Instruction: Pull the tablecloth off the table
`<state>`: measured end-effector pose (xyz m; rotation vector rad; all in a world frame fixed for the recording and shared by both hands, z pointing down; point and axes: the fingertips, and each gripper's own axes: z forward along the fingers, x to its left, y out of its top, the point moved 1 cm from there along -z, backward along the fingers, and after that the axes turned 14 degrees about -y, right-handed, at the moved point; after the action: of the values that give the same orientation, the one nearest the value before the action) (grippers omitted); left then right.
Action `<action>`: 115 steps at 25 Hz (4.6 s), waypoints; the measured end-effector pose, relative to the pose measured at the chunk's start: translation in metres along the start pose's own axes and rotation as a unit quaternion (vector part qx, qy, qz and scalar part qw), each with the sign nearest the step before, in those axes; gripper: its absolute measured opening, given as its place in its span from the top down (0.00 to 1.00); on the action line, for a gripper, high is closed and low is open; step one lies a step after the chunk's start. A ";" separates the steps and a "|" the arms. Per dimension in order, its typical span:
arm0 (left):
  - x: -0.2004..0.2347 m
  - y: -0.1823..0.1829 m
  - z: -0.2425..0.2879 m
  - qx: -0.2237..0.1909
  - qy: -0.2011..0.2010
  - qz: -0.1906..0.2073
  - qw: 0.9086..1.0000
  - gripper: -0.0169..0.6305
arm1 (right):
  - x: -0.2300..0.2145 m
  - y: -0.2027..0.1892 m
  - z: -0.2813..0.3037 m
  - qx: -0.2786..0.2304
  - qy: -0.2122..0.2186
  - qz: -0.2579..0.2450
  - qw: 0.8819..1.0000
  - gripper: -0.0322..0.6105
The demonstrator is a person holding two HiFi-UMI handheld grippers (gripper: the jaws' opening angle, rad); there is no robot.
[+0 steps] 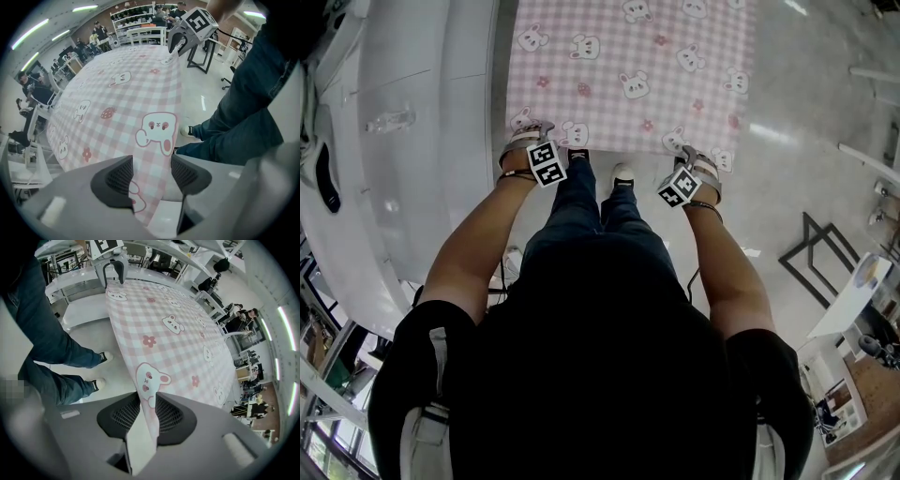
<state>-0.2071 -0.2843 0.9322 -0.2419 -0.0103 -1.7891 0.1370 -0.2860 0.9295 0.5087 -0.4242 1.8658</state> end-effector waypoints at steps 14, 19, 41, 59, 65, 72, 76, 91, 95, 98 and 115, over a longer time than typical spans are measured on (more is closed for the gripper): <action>0.006 0.009 -0.018 0.001 -0.009 0.013 1.000 0.85 | -0.022 0.000 -0.012 0.000 -0.005 0.018 1.000 0.87; 0.004 0.007 -0.013 -0.006 -0.014 0.009 1.000 0.94 | -0.020 0.002 -0.011 -0.001 -0.004 0.019 1.000 0.89; 0.020 0.013 -0.064 -0.018 -0.008 -0.038 0.999 0.97 | -0.062 0.018 -0.032 -0.021 0.020 0.032 0.999 0.90; -0.023 0.024 -0.110 -0.023 0.051 -0.046 0.997 0.97 | -0.045 -0.007 -0.076 -0.064 0.024 0.034 0.997 0.90; -0.046 0.031 -0.117 -0.024 0.063 -0.057 0.996 0.97 | -0.041 -0.022 -0.089 -0.078 0.024 0.021 0.996 0.90; -0.074 0.034 -0.120 -0.028 0.073 -0.076 0.994 0.97 | -0.031 -0.035 -0.102 -0.092 0.030 0.005 0.995 0.90; -0.088 0.037 -0.124 -0.028 0.078 -0.078 0.993 0.97 | -0.026 -0.043 -0.113 -0.098 0.034 0.007 0.995 0.90; -0.132 0.010 -0.121 -0.045 0.058 -0.066 0.995 0.97 | 0.008 -0.044 -0.152 -0.071 0.026 0.031 0.997 0.90; -0.149 0.000 -0.121 -0.056 0.052 -0.058 0.995 0.97 | 0.023 -0.046 -0.168 -0.061 0.016 0.043 0.997 0.90; -0.163 -0.011 -0.120 -0.060 0.048 -0.053 0.996 0.97 | 0.039 -0.044 -0.181 -0.057 0.009 0.048 0.997 0.90; -0.248 -0.067 -0.117 -0.065 0.031 -0.012 0.997 0.97 | 0.120 -0.043 -0.250 -0.034 -0.014 0.094 0.995 0.90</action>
<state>-0.2385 -0.0459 0.7836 -0.2797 0.1482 -1.8223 0.1051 -0.0482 0.7850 0.4617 -0.5693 2.0178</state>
